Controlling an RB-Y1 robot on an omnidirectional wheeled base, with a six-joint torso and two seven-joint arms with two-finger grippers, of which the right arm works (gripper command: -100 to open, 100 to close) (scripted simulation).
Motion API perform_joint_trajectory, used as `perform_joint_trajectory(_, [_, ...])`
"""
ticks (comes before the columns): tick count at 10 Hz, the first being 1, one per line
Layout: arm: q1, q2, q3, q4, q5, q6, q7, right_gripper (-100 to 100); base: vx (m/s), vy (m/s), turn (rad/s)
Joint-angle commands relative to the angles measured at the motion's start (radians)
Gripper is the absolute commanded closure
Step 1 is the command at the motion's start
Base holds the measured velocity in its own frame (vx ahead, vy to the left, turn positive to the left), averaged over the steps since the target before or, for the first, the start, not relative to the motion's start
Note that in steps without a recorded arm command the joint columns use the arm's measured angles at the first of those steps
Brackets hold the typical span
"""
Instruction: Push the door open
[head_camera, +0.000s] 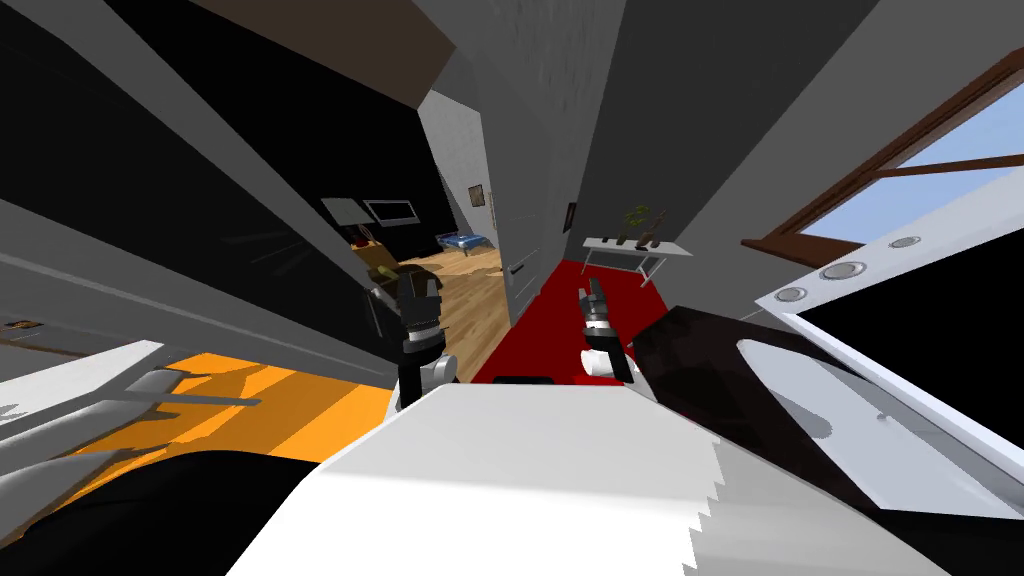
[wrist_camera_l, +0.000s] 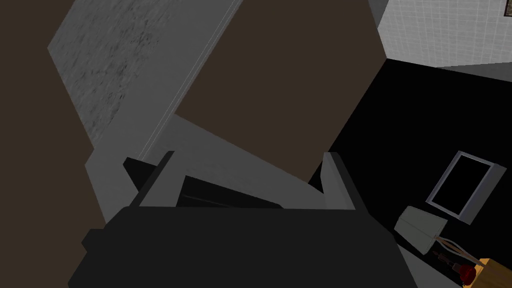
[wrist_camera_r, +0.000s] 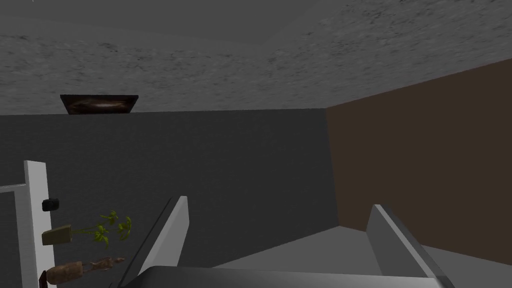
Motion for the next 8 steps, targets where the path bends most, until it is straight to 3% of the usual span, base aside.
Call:
perform_joint_trajectory(1, [-0.026,-0.007,0.004,0.042,-0.003,0.0,-0.008,-100,0.076,-0.092,0.186])
perform_joint_trajectory(8, [-0.148,-0.043,0.019,0.248,-0.018,-0.012,-0.047,-100,0.071,-0.103,0.196])
